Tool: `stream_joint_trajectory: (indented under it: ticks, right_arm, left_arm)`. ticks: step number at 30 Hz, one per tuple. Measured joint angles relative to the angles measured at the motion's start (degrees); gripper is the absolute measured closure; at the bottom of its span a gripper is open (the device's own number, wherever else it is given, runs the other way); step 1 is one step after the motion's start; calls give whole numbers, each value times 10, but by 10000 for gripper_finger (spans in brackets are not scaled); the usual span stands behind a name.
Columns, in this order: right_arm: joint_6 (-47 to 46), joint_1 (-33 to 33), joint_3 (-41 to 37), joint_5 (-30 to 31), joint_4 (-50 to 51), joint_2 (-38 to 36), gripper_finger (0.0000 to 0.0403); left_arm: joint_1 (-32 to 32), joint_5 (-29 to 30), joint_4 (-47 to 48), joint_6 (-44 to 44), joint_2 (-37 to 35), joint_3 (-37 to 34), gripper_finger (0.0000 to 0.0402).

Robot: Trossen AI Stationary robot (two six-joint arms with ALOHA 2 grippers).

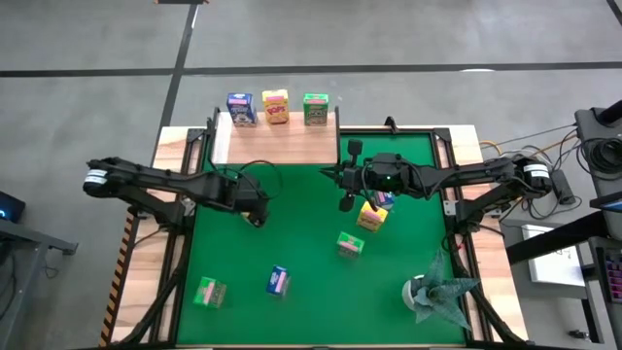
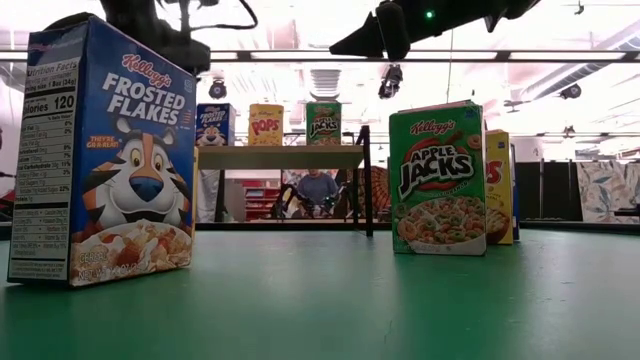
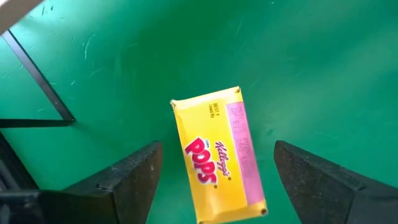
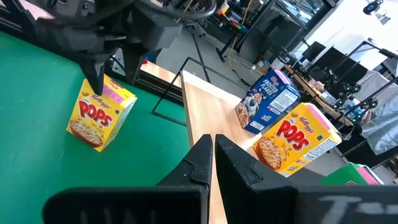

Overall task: Stack cereal on shelf
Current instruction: Put the left yellow cereal box on the shelf aligned with the other yellow cereal box

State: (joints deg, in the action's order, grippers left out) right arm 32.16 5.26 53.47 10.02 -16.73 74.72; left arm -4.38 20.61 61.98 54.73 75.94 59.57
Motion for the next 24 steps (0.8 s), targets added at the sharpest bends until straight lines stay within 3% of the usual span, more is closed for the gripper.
stream_joint_trajectory:
  ticks: [24]
  right_arm:
    - [0,0,0,0,1,0,394]
  left_arm:
    - [0,15,-30,4,-1,-25,210]
